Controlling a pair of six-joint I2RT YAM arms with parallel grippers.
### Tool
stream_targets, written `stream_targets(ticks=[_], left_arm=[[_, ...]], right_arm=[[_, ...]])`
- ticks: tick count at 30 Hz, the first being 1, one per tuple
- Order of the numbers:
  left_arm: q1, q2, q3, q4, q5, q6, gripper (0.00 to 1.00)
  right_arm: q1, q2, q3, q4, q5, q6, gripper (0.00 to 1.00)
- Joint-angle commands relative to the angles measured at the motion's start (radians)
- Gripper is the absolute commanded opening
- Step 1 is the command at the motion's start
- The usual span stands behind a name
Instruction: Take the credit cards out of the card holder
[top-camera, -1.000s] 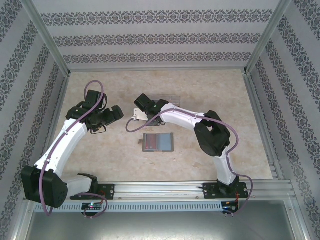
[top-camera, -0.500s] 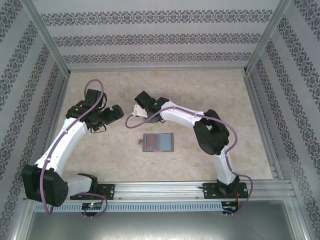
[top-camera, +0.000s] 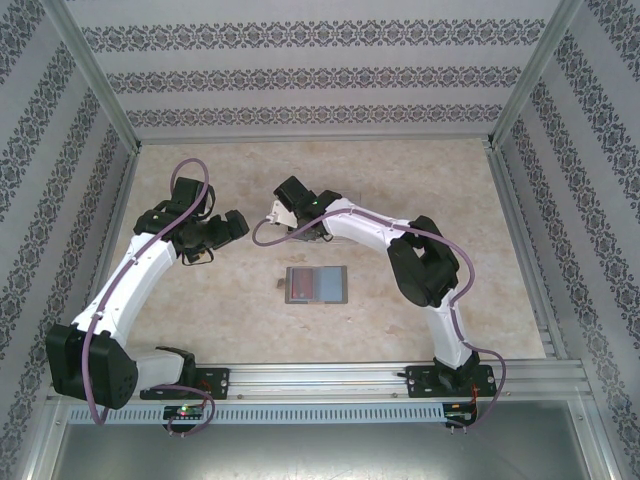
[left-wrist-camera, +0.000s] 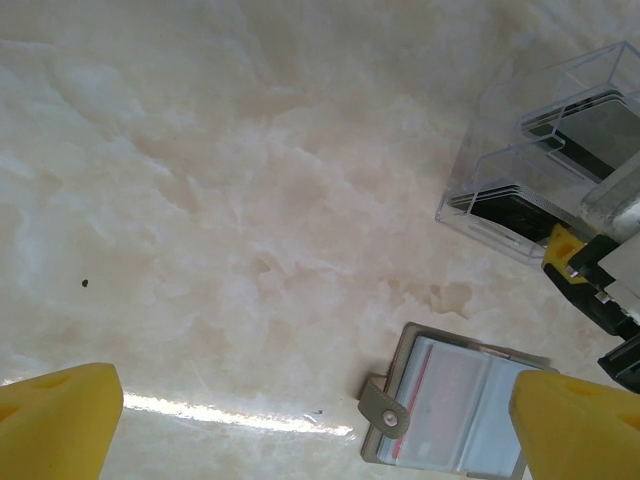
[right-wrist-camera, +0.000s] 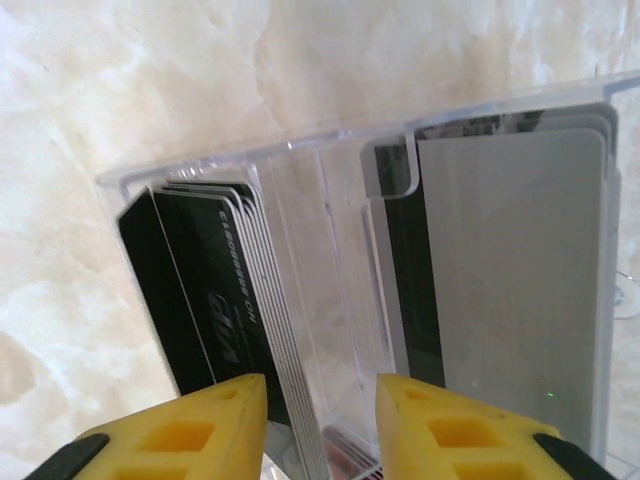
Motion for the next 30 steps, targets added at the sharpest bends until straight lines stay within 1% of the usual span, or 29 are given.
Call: stream_targets(ticks=[1, 2, 3, 9, 17, 20, 26, 30], left_arm=[[0.018, 0.008, 0.033, 0.014, 0.010, 0.018, 1.00], [0.019, 0.008, 0.033, 0.014, 0.011, 0.019, 1.00], [0.020, 0.009, 0.031, 0.014, 0.011, 0.019, 1.00], [0.022, 0.008, 0.028, 0.014, 0.014, 0.024, 1.00], [0.025, 0.008, 0.029, 0.010, 0.014, 0.028, 1.00], [0.027, 0.008, 0.029, 0.010, 0.015, 0.028, 1.00], [0.030, 0.010, 0.030, 0.007, 0.018, 0.030, 1.00], [0.033, 0.011, 0.029, 0.008, 0.020, 0.028, 1.00]], right_arm=[[0.003, -0.079, -0.014, -0.001, -0.098, 0.044, 0.39], [0.006, -0.081, -0.020, -0.002, -0.110, 0.043, 0.42], [0.011, -0.076, -0.023, -0.005, -0.109, 0.039, 0.43], [0.019, -0.004, 0.021, -0.051, -0.037, 0.055, 0.44], [0.019, 0.036, 0.037, -0.042, -0.007, 0.052, 0.45], [0.018, 0.056, 0.053, -0.037, 0.031, 0.061, 0.44], [-0.003, 0.078, 0.093, -0.026, 0.100, 0.110, 0.39], [-0.011, 0.074, 0.100, -0.008, 0.129, 0.124, 0.38]])
